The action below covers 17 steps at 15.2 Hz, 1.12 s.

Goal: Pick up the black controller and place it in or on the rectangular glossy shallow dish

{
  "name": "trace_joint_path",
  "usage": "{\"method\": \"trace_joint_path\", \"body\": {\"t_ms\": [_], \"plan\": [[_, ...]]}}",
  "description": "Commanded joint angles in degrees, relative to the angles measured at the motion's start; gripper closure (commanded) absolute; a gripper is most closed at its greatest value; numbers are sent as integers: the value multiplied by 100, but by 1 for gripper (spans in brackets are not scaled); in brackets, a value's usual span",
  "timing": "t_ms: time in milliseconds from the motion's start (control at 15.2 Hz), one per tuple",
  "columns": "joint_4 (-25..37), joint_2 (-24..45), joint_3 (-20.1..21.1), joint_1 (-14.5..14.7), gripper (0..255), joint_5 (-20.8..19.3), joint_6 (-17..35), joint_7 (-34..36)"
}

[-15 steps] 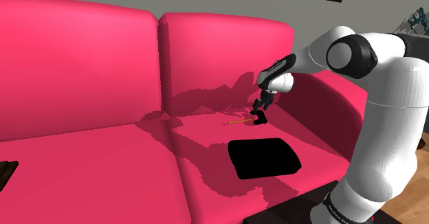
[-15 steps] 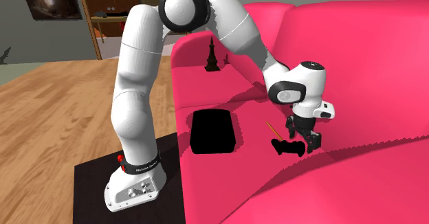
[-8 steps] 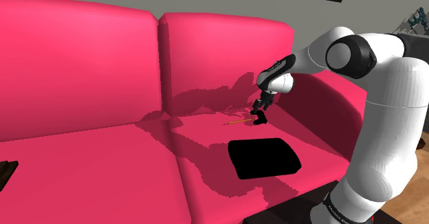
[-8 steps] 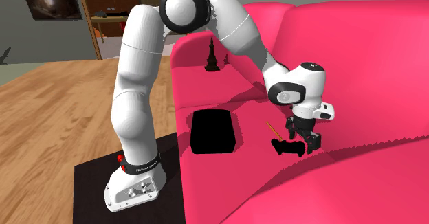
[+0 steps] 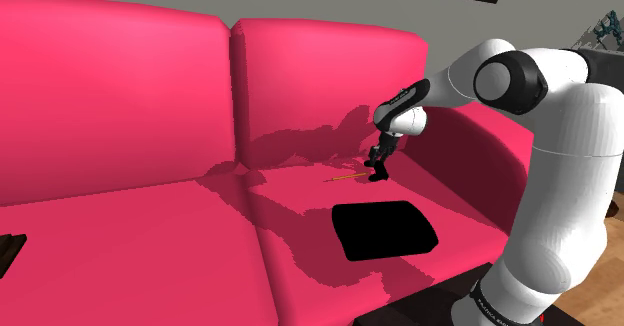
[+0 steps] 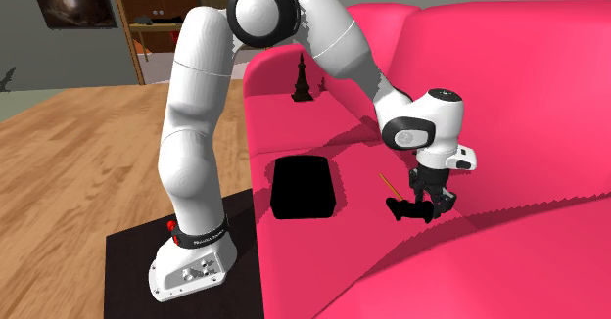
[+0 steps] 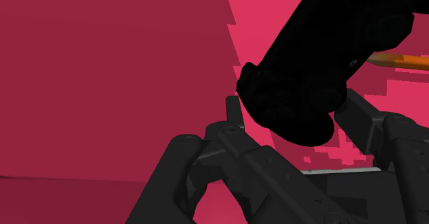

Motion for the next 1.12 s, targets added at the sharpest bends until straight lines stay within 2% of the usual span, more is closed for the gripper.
{"method": "trace_joint_path", "body": {"t_ms": [0,1056], "plan": [[-1,0,0,0,255,0,-1,0],[236,-764,-226,156,255,-542,-941,431]]}}
